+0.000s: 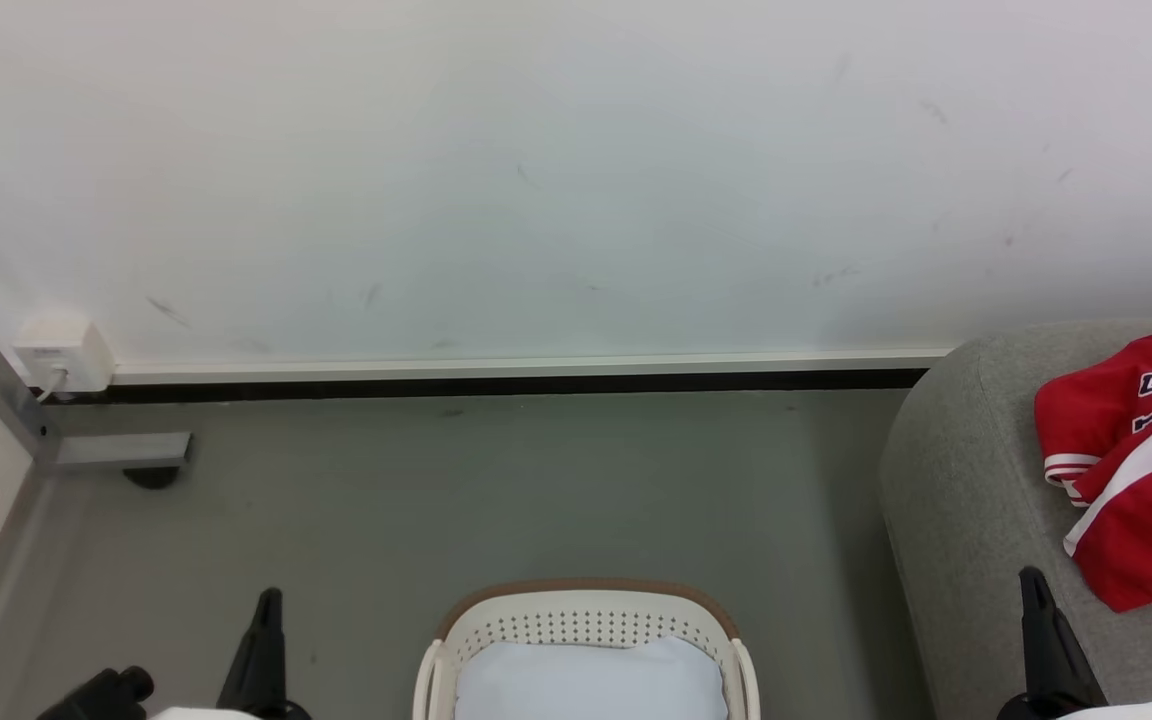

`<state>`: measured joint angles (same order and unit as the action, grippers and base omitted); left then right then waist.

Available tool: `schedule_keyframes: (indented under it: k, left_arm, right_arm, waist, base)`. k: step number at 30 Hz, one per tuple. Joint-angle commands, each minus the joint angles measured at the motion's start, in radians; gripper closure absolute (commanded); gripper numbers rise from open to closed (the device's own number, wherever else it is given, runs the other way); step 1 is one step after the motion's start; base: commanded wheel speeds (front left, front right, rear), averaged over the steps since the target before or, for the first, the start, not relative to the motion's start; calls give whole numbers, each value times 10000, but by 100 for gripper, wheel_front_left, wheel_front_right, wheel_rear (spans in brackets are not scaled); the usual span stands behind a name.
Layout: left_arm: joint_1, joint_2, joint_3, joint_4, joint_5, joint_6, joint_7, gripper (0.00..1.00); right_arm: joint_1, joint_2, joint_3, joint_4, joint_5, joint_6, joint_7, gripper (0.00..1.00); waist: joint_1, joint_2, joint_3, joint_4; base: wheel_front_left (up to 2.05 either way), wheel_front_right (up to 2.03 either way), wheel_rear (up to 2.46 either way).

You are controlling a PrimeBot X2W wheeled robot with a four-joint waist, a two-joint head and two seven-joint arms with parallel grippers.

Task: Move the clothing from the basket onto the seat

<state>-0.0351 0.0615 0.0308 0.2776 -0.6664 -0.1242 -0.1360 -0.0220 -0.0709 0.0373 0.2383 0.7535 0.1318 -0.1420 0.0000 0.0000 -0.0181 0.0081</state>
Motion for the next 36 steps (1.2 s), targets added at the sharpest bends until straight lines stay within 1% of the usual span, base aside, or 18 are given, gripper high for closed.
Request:
schedule_keyframes:
  k: [1, 17, 18, 36]
  left_arm:
    - [-271, 23, 95, -180, -587, -27, 127, 100]
    - [-392, -2, 260, -223, -2568, -41, 659, 100]
    - [-409, -6, 283, -226, -2831, -43, 730, 100]
    - [-530, -28, 452, -262, -4707, -59, 1234, 100]
  right_arm:
    - [-343, -54, -101, -99, 498, -4, 101, 100]
    - [-481, -32, -376, -70, 2345, -6, 615, 100]
    - [-499, -28, -410, -66, 2561, -7, 681, 100]
    - [-616, 4, -687, -33, 4297, -10, 1179, 100]
  waist:
    - [0, 0, 5, -2]
    - [0, 0, 38, -14]
    - [0, 0, 43, -16]
    - [0, 0, 80, -30]
  base:
    - [0, 0, 0]
    - [0, 0, 0]
    - [0, 0, 0]
    - [0, 0, 0]
